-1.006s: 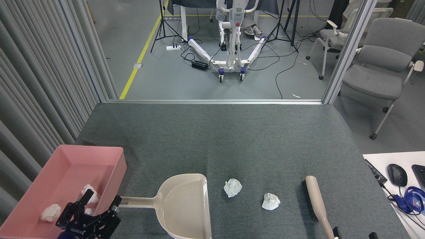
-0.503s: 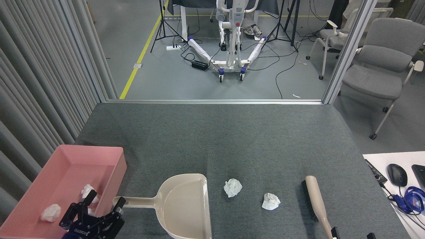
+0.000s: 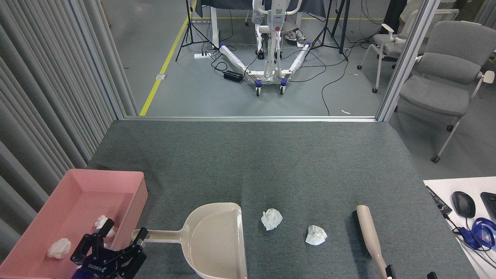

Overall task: Sweep and dump garbage into bin
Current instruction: 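Grasp the beige dustpan handle with the left gripper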

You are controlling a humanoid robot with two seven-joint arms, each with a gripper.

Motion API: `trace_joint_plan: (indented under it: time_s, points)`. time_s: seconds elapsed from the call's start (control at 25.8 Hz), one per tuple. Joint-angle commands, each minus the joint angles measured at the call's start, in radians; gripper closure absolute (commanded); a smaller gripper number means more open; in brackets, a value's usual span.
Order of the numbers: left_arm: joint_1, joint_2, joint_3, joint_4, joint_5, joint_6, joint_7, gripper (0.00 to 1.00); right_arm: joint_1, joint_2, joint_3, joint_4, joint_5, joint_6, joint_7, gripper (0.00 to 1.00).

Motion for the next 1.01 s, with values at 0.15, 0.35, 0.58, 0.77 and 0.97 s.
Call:
trace_joint_plan:
  time_s: [0.15, 0.35, 0.58, 0.77, 0.97]
  points:
    - [-0.001, -0.008, 0.007, 0.002, -0.013, 0.014, 0.001, 0.01, 0.000, 0.002, 0.002, 0.000, 0.002, 0.000, 0.002, 0.02]
    - [0.015, -0.007, 0.013, -0.009, -0.019, 0.026, 0.001, 0.01, 0.000, 0.002, 0.002, 0.000, 0.002, 0.000, 0.000, 0.02]
    - [0.018, -0.014, 0.015, -0.009, -0.003, 0.017, 0.002, 0.01, 0.000, 0.001, 0.002, 0.000, 0.002, 0.000, 0.000, 0.02]
    - [0.018, -0.018, 0.016, -0.015, 0.036, 0.018, 0.001, 0.01, 0.000, 0.001, 0.002, 0.000, 0.002, 0.000, 0.000, 0.02]
    - [0.018, -0.018, 0.013, -0.021, 0.042, 0.010, -0.001, 0.01, 0.002, 0.001, 0.004, 0.000, 0.002, 0.000, 0.000, 0.02]
